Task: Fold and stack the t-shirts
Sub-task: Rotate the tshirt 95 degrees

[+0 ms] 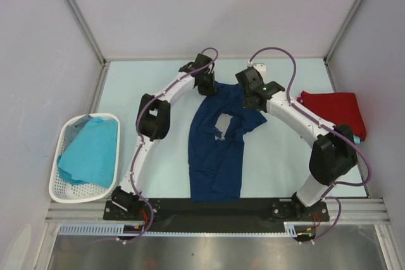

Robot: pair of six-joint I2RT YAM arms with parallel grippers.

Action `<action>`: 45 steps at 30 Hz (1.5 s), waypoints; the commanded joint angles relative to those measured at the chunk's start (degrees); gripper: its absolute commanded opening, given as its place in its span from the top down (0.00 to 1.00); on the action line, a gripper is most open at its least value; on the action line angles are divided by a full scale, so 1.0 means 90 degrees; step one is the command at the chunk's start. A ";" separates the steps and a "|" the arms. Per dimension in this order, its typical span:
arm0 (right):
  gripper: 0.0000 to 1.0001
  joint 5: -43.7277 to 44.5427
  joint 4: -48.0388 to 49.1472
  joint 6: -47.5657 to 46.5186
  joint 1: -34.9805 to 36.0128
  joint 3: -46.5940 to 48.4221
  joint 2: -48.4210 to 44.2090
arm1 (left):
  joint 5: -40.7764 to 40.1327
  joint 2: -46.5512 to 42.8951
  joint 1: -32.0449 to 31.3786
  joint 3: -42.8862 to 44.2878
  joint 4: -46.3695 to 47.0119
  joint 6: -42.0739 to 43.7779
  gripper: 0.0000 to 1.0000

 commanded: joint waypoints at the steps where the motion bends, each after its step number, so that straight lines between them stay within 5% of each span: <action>1: 0.73 0.0146 0.0034 0.0128 0.0025 -0.0046 -0.0011 | -0.0840 -0.0112 0.0451 -0.0161 -0.0576 0.0015 1.00; 13: 0.74 0.0136 0.0063 0.0128 0.0025 -0.0066 0.0008 | -0.1202 -0.0298 0.0920 -0.0220 -0.0615 -0.0014 1.00; 27: 0.74 0.0127 0.0132 0.0099 0.0025 -0.0212 0.0008 | -0.1075 0.0239 0.1243 0.0795 -0.0927 0.0054 0.99; 31: 0.74 0.0039 0.0181 0.0099 0.0025 -0.0183 0.0057 | -0.0860 0.0152 0.1243 0.0748 -0.0869 0.0064 0.86; 36: 0.66 -0.0088 0.0229 0.0070 0.0093 -0.0008 0.0116 | -0.0840 -0.0785 0.1165 0.0093 -0.0313 0.0015 0.72; 45: 0.65 -0.0352 0.0366 -0.0232 0.0210 0.0910 0.1031 | -0.0977 -0.2882 0.0892 -0.1319 -0.0136 -0.0210 0.70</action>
